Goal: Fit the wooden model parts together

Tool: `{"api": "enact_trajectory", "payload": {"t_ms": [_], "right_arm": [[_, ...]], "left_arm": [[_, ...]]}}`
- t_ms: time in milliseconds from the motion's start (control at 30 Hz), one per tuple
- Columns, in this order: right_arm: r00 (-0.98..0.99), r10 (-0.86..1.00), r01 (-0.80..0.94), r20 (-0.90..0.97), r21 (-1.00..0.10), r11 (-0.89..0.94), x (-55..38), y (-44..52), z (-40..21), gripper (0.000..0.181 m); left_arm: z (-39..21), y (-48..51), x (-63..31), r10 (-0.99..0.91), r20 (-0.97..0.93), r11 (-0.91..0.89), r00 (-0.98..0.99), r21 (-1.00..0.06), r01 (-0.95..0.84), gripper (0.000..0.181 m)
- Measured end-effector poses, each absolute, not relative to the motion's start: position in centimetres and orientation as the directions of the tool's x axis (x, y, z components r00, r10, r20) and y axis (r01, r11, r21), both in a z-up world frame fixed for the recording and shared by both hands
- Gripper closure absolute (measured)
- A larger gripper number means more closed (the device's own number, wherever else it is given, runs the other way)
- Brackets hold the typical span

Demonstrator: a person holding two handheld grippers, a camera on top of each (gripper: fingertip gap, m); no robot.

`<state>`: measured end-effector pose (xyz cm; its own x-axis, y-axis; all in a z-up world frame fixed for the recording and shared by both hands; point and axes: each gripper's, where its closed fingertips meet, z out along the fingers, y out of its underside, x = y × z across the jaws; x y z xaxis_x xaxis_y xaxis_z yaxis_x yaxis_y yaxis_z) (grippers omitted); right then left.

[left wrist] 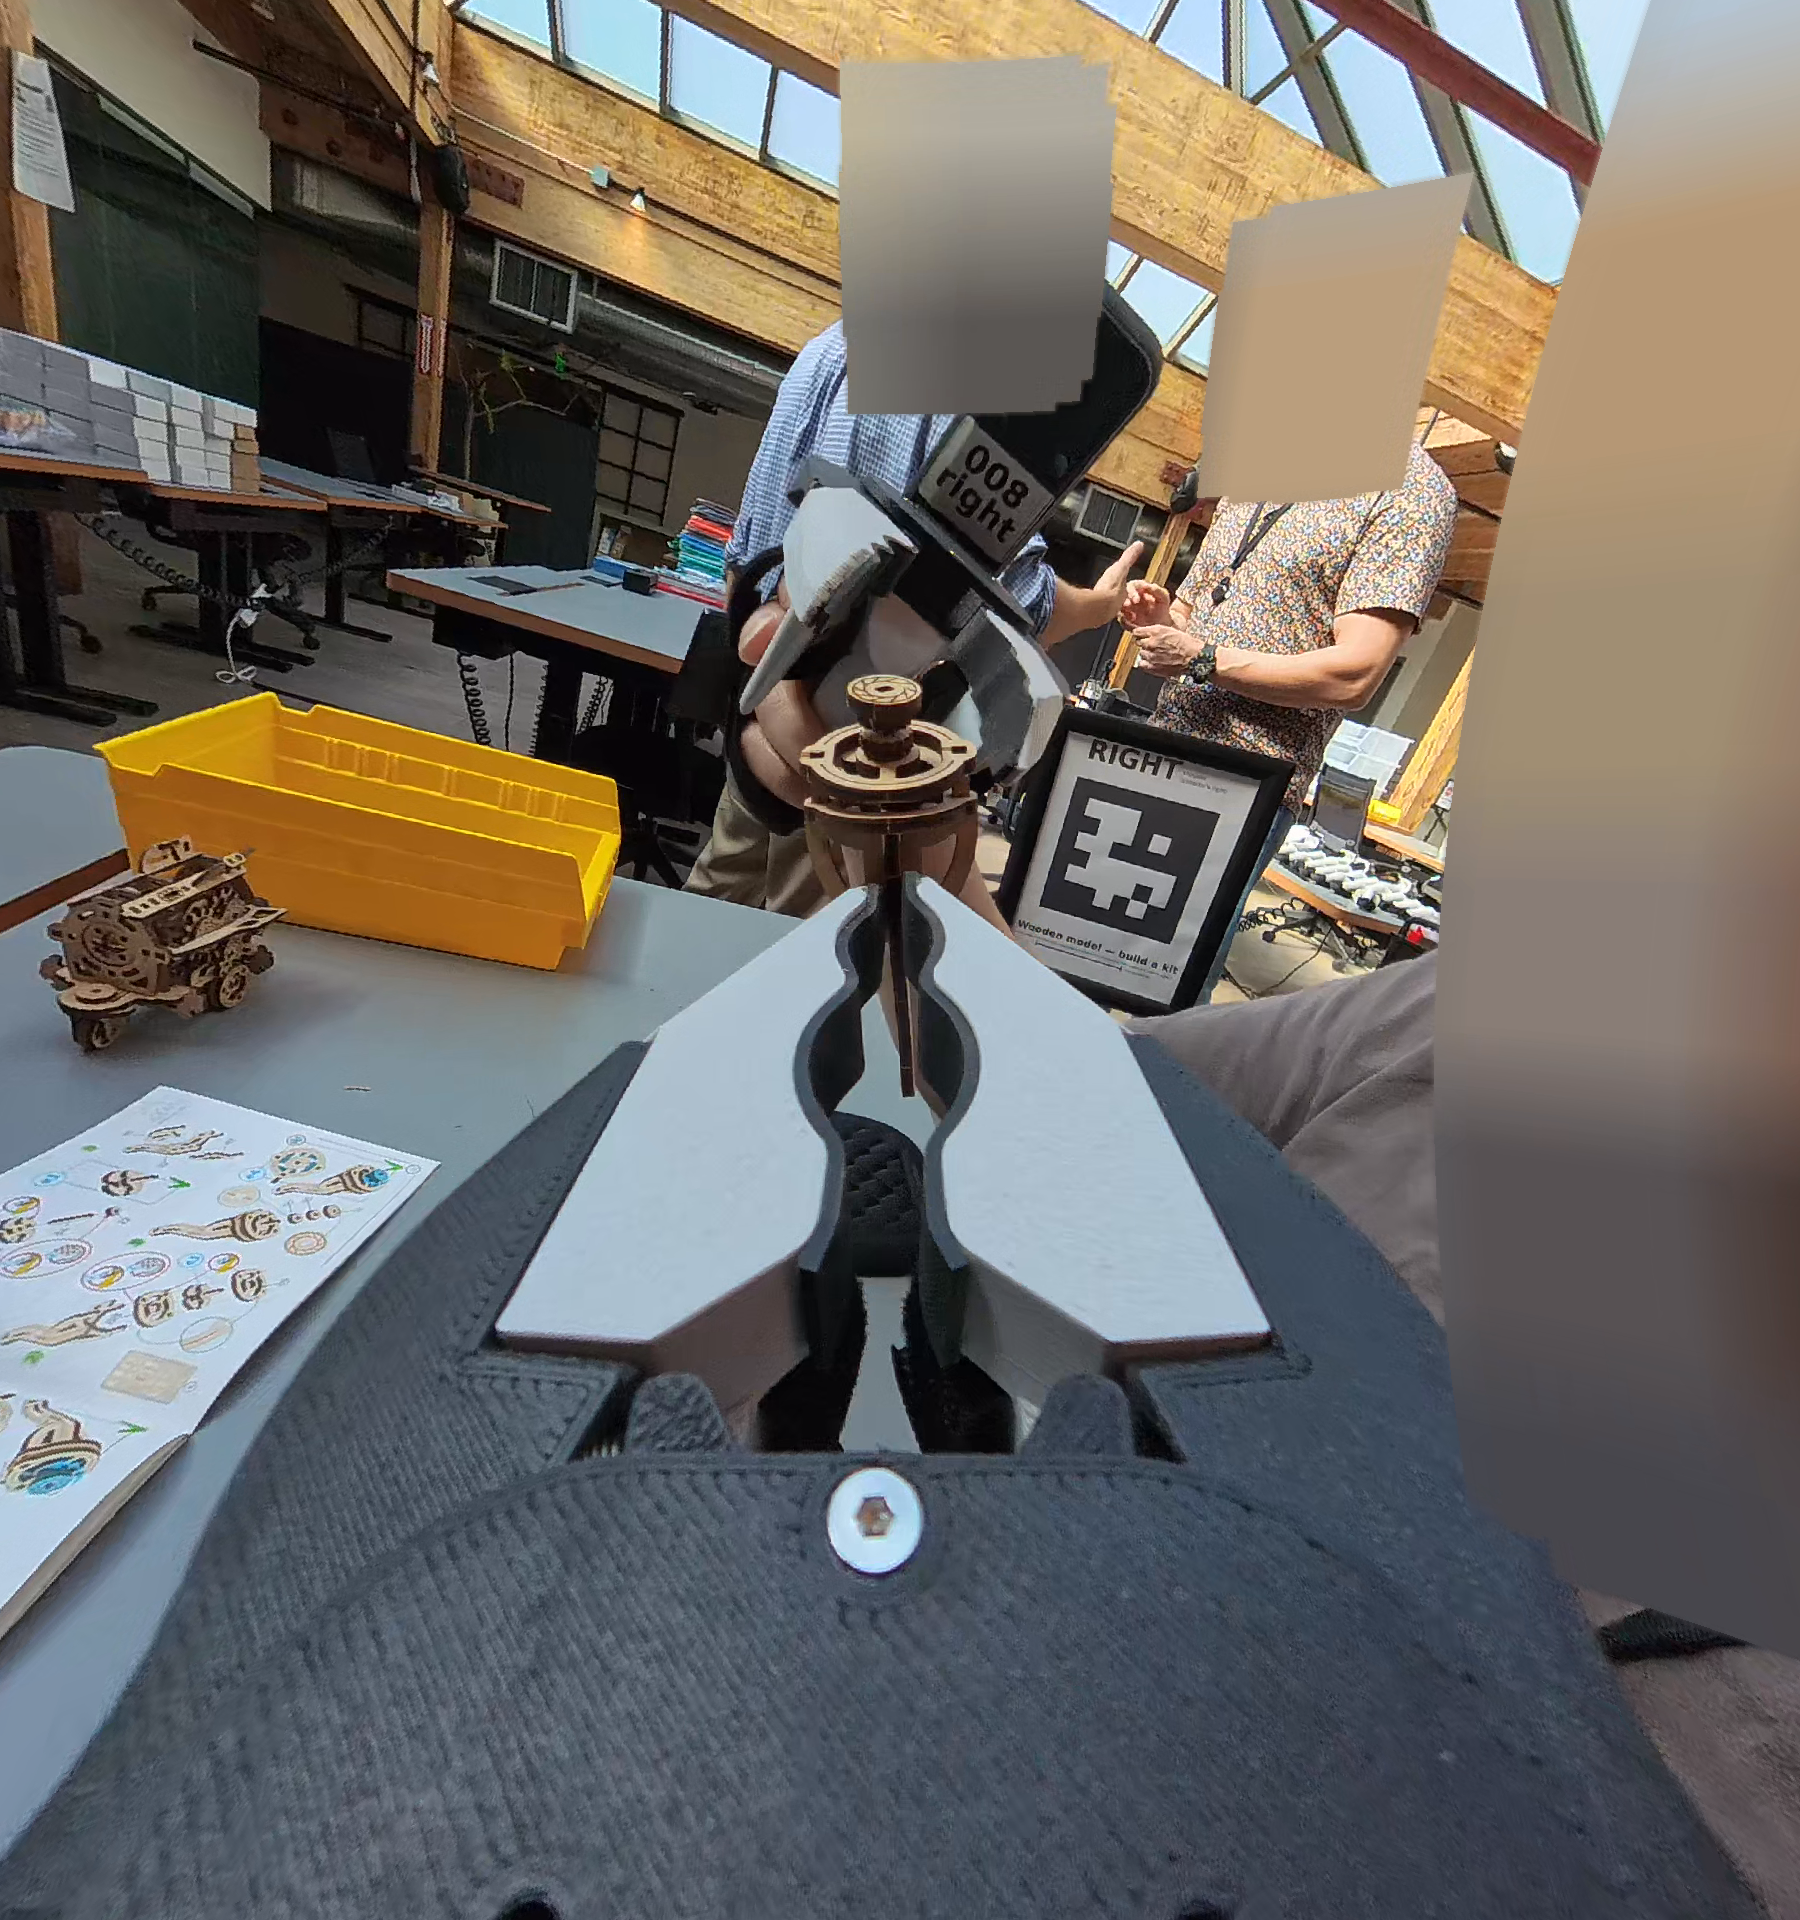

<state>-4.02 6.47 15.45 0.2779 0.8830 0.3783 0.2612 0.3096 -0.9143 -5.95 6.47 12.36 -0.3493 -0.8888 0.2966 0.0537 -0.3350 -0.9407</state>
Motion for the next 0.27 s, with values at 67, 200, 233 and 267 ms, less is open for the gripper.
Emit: {"api": "enact_trajectory", "payload": {"t_ms": [67,200,233,267], "right_arm": [[0.272,0.824,0.303,0.497,-0.857,0.417,-4.13,6.09,15.10,0.141],[0.230,0.706,0.354,0.670,-0.733,0.581,-4.36,5.44,15.41,0.155],[0.212,0.689,0.385,0.693,-0.707,0.593,-4.28,5.48,15.43,0.154],[0.193,0.680,0.417,0.707,-0.687,0.596,-4.05,5.53,15.45,0.154]], "left_arm": [[12.52,6.15,-6.14,-0.871,0.313,-0.353,-0.379,-0.935,0.039,0.181],[12.59,5.59,-6.38,-0.829,0.354,-0.393,-0.433,-0.920,0.002,0.181],[12.60,5.51,-6.38,-0.821,0.361,-0.401,-0.442,-0.916,-0.003,0.181],[12.62,5.47,-6.35,-0.816,0.364,-0.406,-0.450,-0.914,-0.003,0.181]]}}
